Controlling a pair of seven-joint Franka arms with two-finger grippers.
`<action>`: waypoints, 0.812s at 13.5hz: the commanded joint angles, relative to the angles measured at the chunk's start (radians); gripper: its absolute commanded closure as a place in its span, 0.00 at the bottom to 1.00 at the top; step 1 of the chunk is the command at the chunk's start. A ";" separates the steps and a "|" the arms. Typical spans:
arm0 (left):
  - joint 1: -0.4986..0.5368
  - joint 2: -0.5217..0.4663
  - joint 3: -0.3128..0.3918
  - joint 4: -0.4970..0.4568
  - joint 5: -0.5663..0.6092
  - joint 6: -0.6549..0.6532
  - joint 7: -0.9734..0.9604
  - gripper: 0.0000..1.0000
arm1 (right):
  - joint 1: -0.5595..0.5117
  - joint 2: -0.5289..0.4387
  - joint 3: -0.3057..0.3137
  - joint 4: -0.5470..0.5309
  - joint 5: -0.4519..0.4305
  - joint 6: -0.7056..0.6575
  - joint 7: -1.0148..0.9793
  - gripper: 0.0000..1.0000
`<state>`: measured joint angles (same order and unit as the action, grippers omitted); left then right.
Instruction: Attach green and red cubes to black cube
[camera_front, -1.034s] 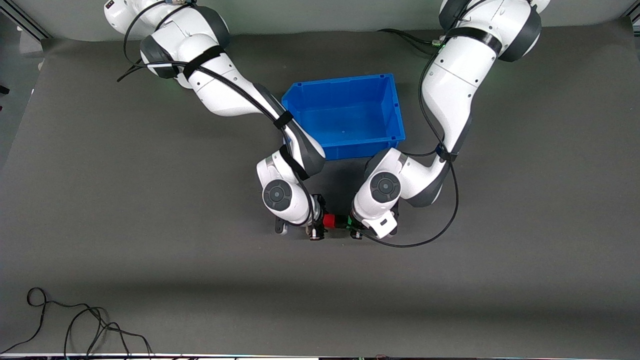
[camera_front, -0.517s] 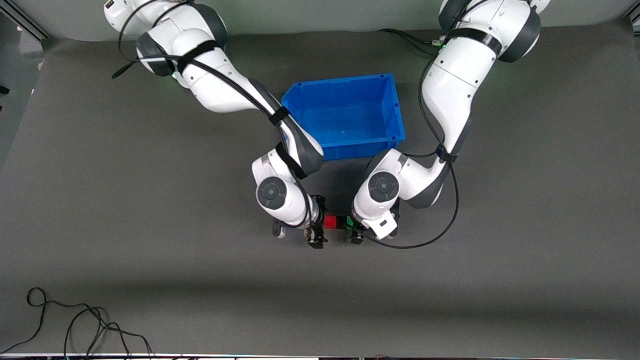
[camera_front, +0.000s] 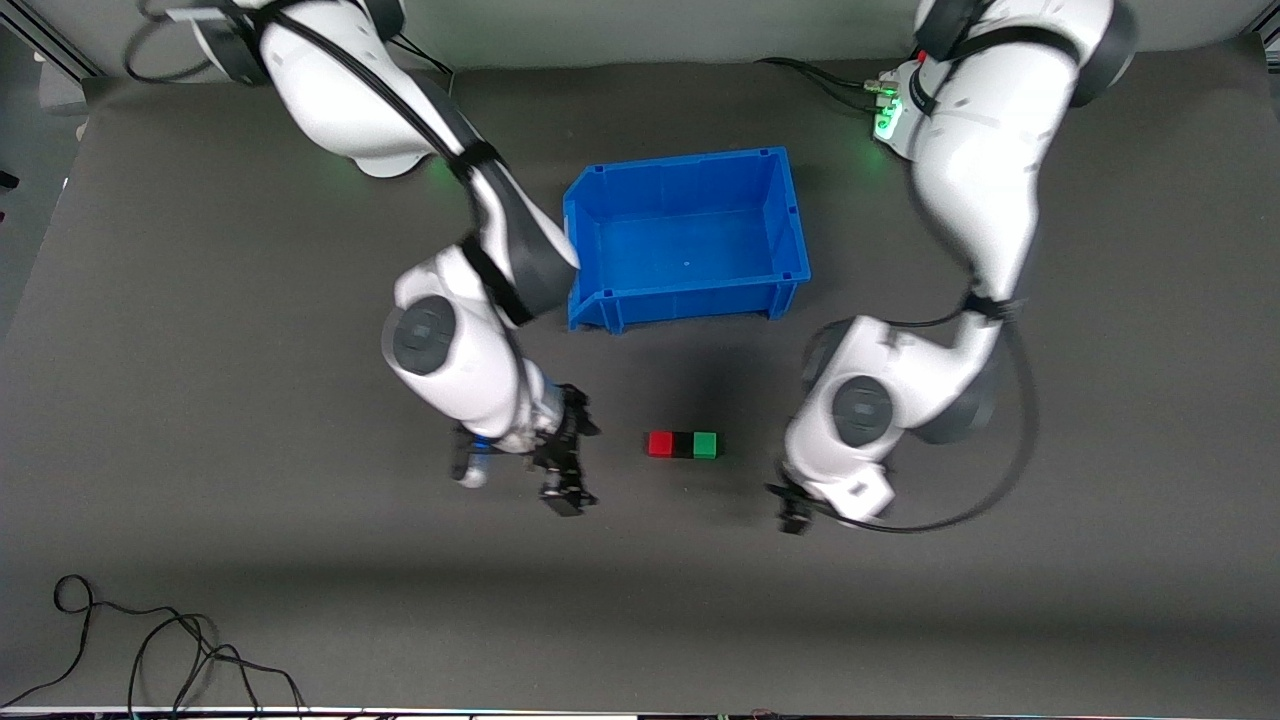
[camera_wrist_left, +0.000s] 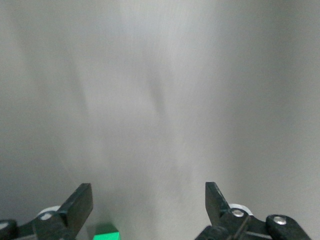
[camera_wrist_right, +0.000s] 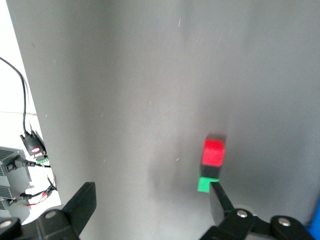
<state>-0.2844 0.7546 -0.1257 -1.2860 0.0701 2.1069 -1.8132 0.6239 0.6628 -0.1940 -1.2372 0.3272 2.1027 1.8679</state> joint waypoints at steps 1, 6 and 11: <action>0.071 -0.148 -0.011 -0.021 -0.010 -0.167 0.140 0.01 | 0.007 -0.161 -0.062 -0.130 -0.014 -0.175 -0.178 0.00; 0.263 -0.355 -0.012 -0.018 -0.055 -0.465 0.538 0.00 | 0.005 -0.300 -0.131 -0.154 -0.016 -0.381 -0.528 0.00; 0.424 -0.463 -0.008 0.060 -0.090 -0.749 1.013 0.00 | -0.101 -0.550 -0.127 -0.332 -0.195 -0.469 -0.895 0.00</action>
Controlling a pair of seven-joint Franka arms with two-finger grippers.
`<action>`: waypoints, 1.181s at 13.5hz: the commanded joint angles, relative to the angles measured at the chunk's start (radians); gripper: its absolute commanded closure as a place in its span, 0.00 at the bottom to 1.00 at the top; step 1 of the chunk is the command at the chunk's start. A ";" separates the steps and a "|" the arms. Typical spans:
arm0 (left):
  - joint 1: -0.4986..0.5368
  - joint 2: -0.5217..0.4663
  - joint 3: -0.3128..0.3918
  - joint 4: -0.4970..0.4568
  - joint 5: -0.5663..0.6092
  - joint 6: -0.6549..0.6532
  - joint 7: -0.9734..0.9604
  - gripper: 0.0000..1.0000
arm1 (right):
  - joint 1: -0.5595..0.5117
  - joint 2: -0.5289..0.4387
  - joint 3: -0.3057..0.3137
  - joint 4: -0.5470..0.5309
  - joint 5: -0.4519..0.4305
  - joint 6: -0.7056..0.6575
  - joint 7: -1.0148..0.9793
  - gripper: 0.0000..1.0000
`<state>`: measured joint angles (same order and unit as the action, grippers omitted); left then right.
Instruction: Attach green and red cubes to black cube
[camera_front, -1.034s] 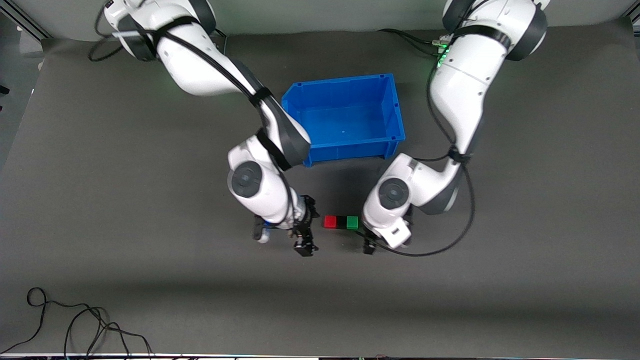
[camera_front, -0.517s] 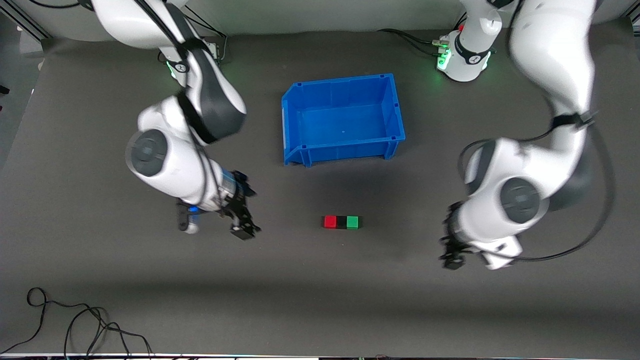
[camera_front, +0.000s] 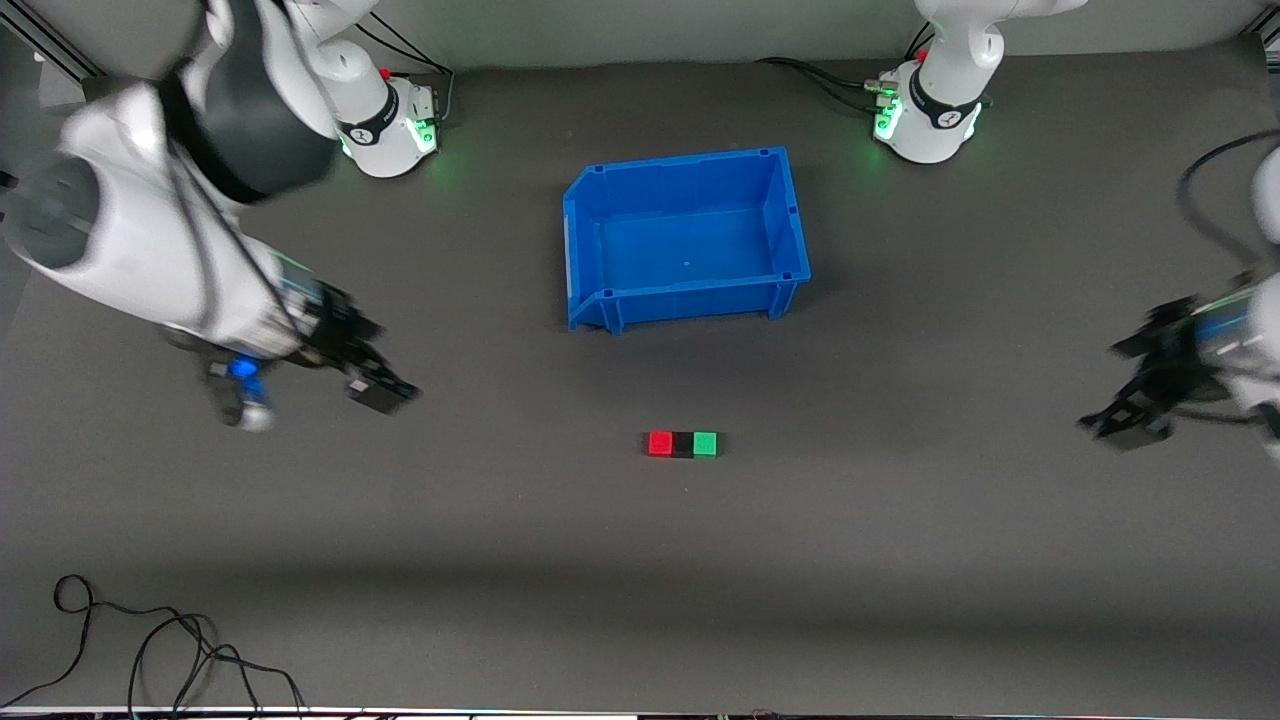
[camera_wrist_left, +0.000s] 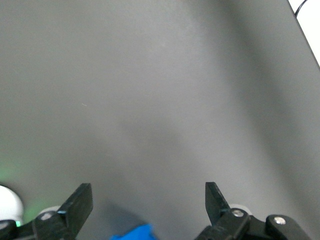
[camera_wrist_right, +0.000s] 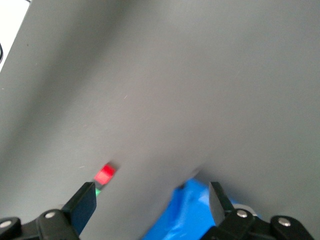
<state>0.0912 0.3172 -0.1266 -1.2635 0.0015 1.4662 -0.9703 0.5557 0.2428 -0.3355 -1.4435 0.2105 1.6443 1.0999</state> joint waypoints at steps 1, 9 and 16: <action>0.073 -0.024 -0.005 0.080 -0.021 -0.182 0.279 0.00 | -0.068 -0.176 0.029 -0.150 -0.103 -0.023 -0.188 0.00; 0.088 -0.043 -0.012 0.135 -0.017 -0.236 0.696 0.00 | -0.518 -0.336 0.360 -0.167 -0.281 -0.098 -0.702 0.00; -0.082 -0.090 -0.018 0.058 0.086 -0.167 0.844 0.00 | -0.568 -0.339 0.395 -0.147 -0.247 -0.090 -0.847 0.00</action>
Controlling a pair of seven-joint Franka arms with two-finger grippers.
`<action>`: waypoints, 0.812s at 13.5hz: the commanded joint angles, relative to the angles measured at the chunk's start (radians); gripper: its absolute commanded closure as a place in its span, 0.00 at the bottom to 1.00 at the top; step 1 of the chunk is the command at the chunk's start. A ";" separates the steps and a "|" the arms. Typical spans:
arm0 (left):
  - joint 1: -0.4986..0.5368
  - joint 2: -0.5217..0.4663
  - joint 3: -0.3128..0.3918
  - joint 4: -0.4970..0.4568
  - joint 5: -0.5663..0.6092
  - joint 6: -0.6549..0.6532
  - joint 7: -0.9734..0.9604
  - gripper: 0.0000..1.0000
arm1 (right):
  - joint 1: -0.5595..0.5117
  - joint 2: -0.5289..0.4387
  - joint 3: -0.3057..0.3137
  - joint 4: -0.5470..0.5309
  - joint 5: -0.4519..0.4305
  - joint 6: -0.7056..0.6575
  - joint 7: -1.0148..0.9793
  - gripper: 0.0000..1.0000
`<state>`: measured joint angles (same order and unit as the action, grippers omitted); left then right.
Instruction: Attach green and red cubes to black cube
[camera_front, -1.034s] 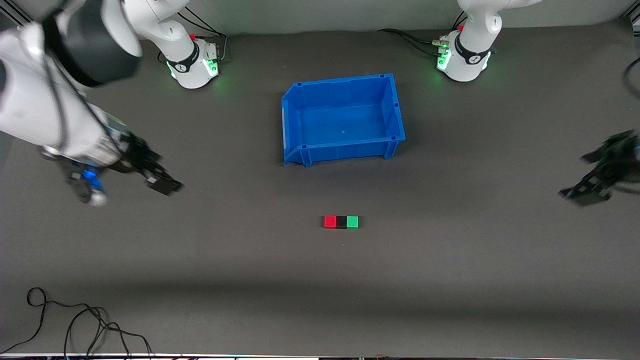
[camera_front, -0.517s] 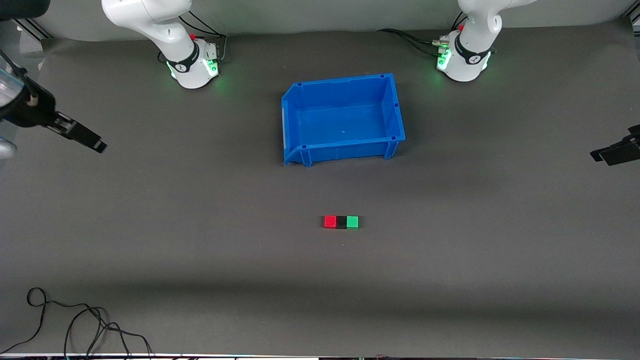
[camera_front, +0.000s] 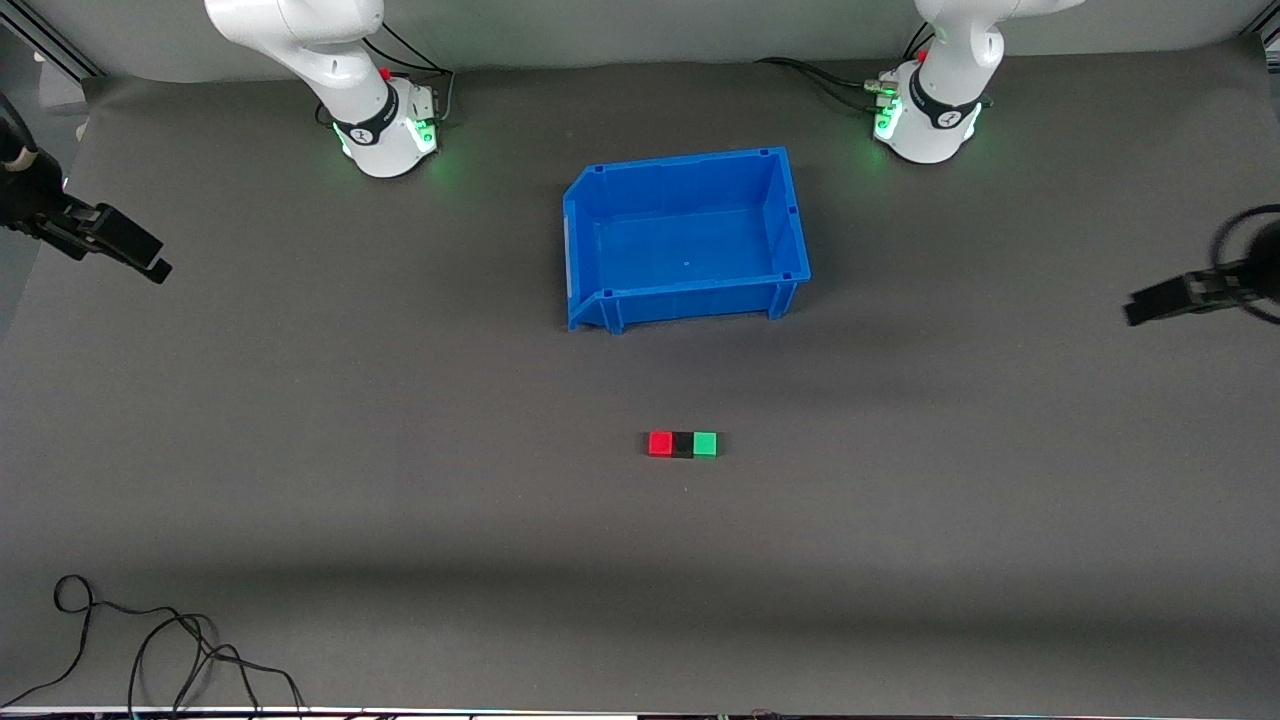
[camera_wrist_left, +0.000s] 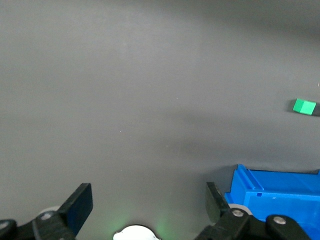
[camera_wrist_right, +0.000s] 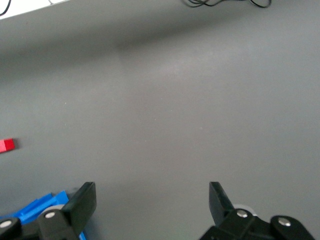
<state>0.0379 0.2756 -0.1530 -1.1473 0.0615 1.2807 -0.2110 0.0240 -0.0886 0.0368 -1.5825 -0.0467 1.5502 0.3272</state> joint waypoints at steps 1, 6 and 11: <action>-0.024 -0.052 0.013 -0.060 0.026 0.017 0.202 0.00 | -0.035 0.000 0.023 -0.011 0.030 0.004 -0.088 0.00; -0.029 -0.085 0.075 -0.141 -0.008 0.035 0.280 0.00 | -0.039 0.018 0.020 -0.034 0.096 -0.002 -0.203 0.00; -0.027 -0.263 0.070 -0.428 -0.008 0.218 0.278 0.00 | -0.039 0.018 0.021 -0.034 0.084 -0.004 -0.191 0.00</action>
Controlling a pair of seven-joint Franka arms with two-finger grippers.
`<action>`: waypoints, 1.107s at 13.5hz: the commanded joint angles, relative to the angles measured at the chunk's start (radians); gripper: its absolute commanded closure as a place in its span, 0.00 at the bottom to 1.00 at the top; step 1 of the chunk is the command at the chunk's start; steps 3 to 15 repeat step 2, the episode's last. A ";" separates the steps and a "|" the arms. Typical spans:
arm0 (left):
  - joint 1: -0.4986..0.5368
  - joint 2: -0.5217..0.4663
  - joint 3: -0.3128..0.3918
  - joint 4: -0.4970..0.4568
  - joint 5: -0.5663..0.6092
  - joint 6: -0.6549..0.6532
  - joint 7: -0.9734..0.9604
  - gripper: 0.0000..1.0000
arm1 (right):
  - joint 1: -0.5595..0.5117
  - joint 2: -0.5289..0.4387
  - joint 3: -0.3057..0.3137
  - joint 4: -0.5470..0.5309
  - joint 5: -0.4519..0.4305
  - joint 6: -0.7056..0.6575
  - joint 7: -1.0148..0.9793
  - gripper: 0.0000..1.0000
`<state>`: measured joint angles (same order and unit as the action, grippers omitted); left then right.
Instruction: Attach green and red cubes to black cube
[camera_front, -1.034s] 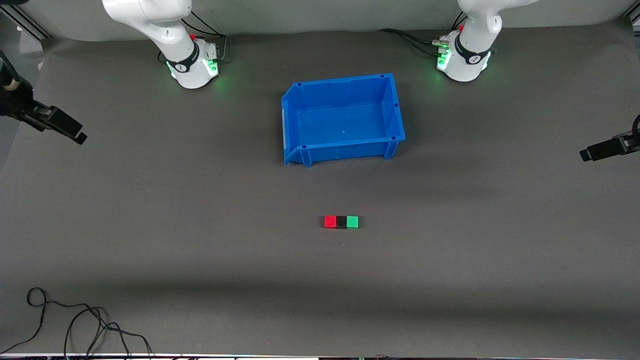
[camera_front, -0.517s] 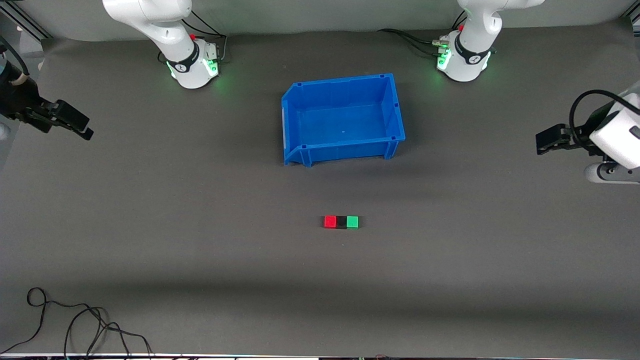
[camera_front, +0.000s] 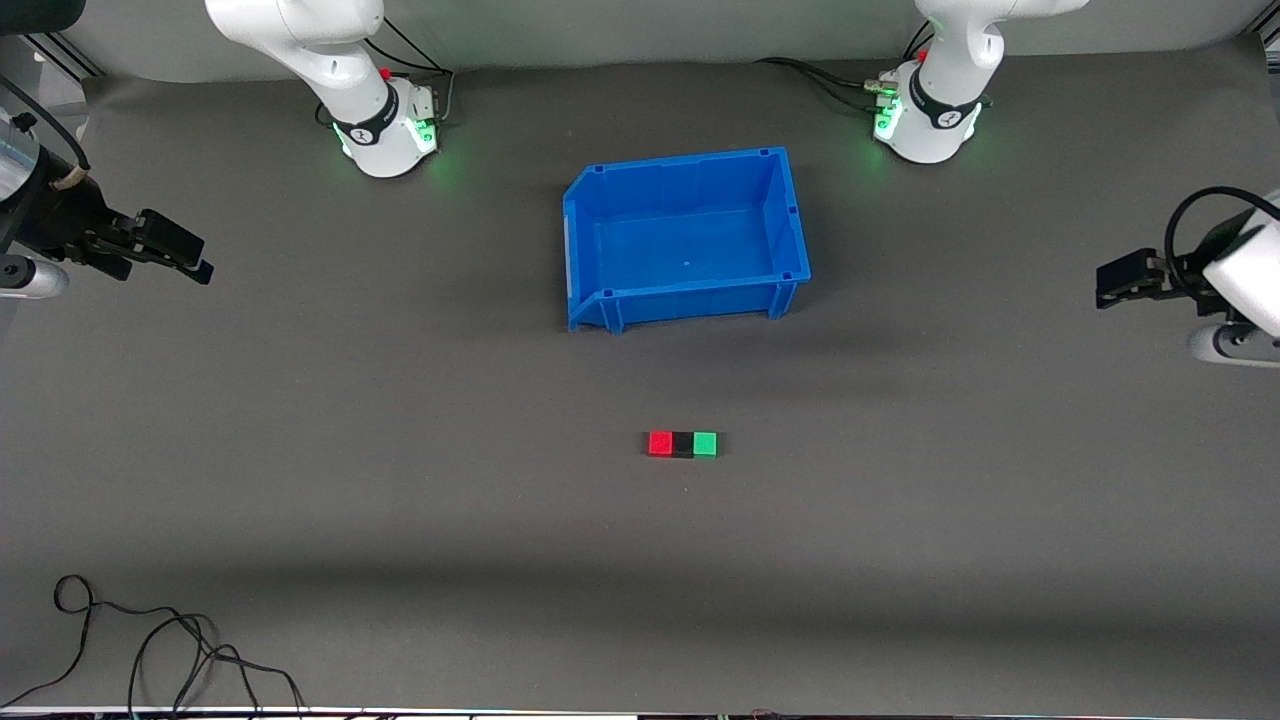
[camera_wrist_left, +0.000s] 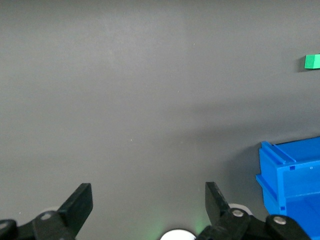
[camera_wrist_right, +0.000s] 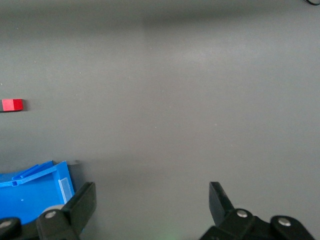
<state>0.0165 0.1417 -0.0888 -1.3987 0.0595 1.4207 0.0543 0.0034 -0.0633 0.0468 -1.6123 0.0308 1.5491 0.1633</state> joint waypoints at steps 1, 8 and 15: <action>-0.007 -0.134 0.004 -0.183 -0.006 0.079 0.012 0.00 | -0.019 -0.007 0.011 -0.003 0.001 -0.003 -0.028 0.00; -0.007 -0.136 0.004 -0.183 -0.006 0.079 0.009 0.00 | -0.019 -0.007 0.011 -0.001 -0.008 -0.003 -0.030 0.00; -0.007 -0.136 0.004 -0.183 -0.006 0.079 0.009 0.00 | -0.019 -0.007 0.011 -0.001 -0.008 -0.003 -0.030 0.00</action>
